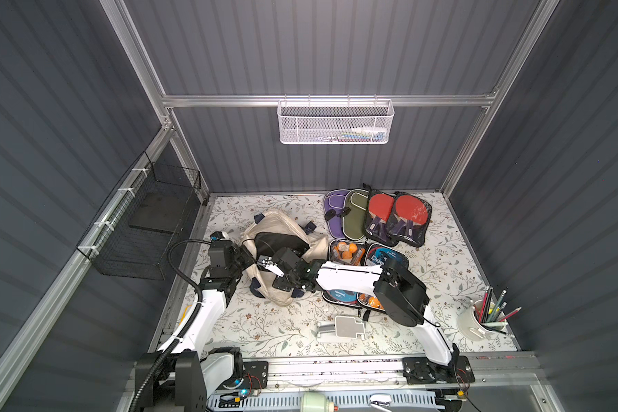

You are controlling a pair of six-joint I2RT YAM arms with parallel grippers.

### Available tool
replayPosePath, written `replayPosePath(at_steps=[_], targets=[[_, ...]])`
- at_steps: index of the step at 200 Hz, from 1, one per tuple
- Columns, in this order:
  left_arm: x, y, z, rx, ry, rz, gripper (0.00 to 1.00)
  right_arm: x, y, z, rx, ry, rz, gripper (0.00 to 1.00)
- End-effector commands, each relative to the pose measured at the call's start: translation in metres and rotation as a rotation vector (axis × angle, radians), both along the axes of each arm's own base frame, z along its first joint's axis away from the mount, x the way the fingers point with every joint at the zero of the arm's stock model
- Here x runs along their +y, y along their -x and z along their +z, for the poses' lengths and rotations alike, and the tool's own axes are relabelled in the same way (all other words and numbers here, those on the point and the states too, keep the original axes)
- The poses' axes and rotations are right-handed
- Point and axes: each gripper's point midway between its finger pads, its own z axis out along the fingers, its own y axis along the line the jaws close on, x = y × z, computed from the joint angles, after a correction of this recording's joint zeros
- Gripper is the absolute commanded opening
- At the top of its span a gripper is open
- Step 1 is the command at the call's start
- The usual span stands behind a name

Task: Remove the ping pong set from the canvas bag
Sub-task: Pick up the ping pong set from the canvas bag.

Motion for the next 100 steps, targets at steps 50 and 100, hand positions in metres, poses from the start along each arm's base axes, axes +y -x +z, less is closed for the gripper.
replayPosePath(at_steps=[50, 100], targets=[[0.002, 0.016, -0.021, 0.074, 0.000, 0.007, 0.00, -0.012, -0.028, -0.042, -0.051, 0.135, -0.102, 0.98], [0.001, 0.016, -0.015, 0.069, 0.004, 0.006, 0.00, -0.012, -0.056, -0.045, -0.117, 0.134, -0.199, 0.92]])
